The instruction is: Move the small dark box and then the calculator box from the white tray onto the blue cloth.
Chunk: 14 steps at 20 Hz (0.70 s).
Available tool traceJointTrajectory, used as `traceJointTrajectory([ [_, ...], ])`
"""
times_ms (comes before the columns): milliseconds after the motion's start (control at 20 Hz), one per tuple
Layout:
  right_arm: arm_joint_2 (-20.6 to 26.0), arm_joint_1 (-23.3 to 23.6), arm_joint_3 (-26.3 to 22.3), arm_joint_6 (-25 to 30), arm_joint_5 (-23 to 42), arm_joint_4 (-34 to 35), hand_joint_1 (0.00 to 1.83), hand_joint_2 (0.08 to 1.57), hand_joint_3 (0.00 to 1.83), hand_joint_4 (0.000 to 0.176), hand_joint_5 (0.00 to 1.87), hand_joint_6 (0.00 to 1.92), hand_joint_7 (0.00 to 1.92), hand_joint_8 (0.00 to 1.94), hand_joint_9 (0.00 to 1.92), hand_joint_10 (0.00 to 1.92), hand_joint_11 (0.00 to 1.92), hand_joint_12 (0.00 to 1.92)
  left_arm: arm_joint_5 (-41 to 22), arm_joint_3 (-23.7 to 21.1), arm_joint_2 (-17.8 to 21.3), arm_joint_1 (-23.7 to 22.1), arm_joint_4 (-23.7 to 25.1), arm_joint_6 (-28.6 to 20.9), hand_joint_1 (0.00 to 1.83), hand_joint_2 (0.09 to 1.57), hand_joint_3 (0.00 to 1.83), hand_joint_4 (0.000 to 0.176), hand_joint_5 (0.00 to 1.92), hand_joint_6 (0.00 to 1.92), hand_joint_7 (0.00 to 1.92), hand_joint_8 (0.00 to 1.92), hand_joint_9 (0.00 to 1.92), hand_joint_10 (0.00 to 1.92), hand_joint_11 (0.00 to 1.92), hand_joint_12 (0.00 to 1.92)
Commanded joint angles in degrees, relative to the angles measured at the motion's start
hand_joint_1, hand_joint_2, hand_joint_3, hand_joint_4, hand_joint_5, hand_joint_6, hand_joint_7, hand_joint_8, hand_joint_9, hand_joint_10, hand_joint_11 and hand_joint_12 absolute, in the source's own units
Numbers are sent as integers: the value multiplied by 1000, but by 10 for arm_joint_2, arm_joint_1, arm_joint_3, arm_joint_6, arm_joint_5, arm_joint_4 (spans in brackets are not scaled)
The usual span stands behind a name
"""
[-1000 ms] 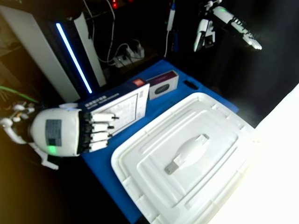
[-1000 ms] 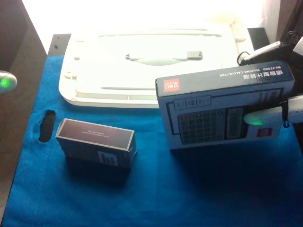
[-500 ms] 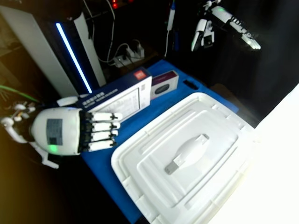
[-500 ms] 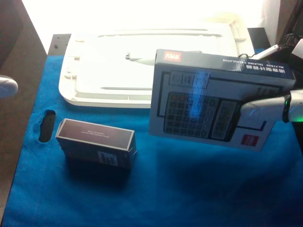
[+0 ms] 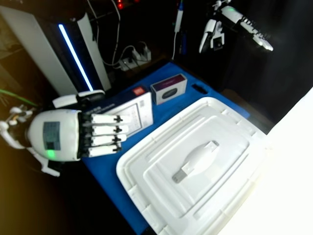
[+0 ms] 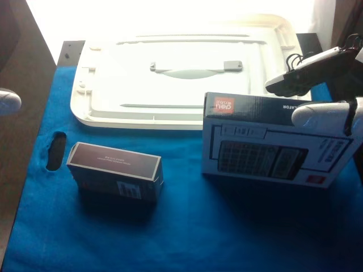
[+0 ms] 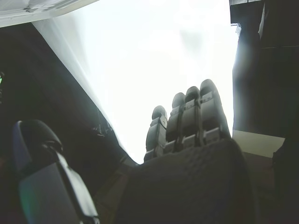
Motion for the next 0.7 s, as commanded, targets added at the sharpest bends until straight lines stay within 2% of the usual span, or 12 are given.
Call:
traceJointTrajectory([
  [0, 3, 5, -2, 6, 70, 19, 331, 1024, 0, 0, 815, 0, 911, 0, 940, 0, 628, 959, -72, 0, 4, -1, -17, -3, 651, 728, 0, 151, 0, 0, 46, 11, 14, 5, 0, 0],
  [50, 4, 5, -3, 6, 74, 19, 303, 1016, 0, 0, 785, 0, 875, 0, 923, 0, 602, 987, -72, 0, 4, -1, -17, -3, 647, 732, 0, 146, 0, 0, 46, 10, 18, 7, 0, 0],
  [200, 5, 5, -3, 6, 80, 19, 284, 945, 0, 0, 442, 0, 663, 0, 750, 0, 422, 1109, -73, 0, 4, -1, -17, -3, 628, 743, 2, 162, 0, 0, 27, 0, 5, 0, 0, 0],
  [250, 5, 5, -3, 6, 85, 19, 284, 945, 0, 0, 442, 0, 663, 0, 750, 0, 422, 1109, -73, 1, 4, -1, -18, -3, 628, 743, 2, 162, 0, 0, 27, 0, 5, 0, 0, 0],
  [300, 6, 5, -3, 6, 93, 19, 289, 946, 2, 0, 355, 0, 611, 0, 719, 0, 419, 1131, -74, 1, 4, -1, -18, -3, 637, 736, 0, 173, 0, 0, 27, 0, 0, 0, 0, 0],
  [350, 8, 5, -4, 6, 101, 19, 343, 873, 0, 0, 259, 0, 511, 0, 596, 0, 309, 1194, -76, 0, 4, -1, -18, -3, 645, 736, 0, 175, 0, 0, 24, 0, 0, 0, 0, 0],
  [400, 10, 5, -4, 6, 107, 19, 397, 811, 0, 35, 99, 0, 319, 0, 402, 0, 88, 1426, -76, 0, 4, -1, -18, -3, 639, 739, 0, 176, 0, 0, 30, 2, 2, 1, 0, 0],
  [450, 12, 5, -5, 4, 113, 19, 397, 811, 0, 35, 99, 0, 319, 0, 402, 0, 88, 1426, -75, 0, 4, -1, -18, -3, 639, 739, 0, 176, 0, 0, 30, 2, 2, 1, 0, 0],
  [500, 17, 5, -7, -4, 115, 19, 495, 752, 0, 18, 8, 0, 143, 10, 240, 12, 3, 1042, -74, 0, 5, -1, -18, -3, 638, 723, 0, 176, 0, 0, 38, 5, 7, 2, 0, 0],
  [550, 22, 6, -9, -12, 115, 21, 528, 698, 0, 68, 1, 0, 106, 3, 134, 26, 0, 728, -75, 0, 5, -1, -18, -3, 631, 720, 0, 176, 0, 0, 44, 6, 8, 3, 0, 0],
  [600, 39, 8, -15, -32, 115, 28, 557, 675, 0, 96, 0, 0, 46, 12, 47, 22, 0, 402, -79, 0, 5, -1, -18, -3, 632, 728, 0, 176, 0, 0, 33, 1, 3, 0, 0, 0],
  [650, 42, 9, -16, -34, 115, 30, 549, 639, 0, 99, 0, 0, 28, 5, 34, 14, 0, 461, -79, -1, 5, -1, -18, -3, 636, 732, 0, 176, 0, 0, 32, 1, 0, 0, 0, 0],
])
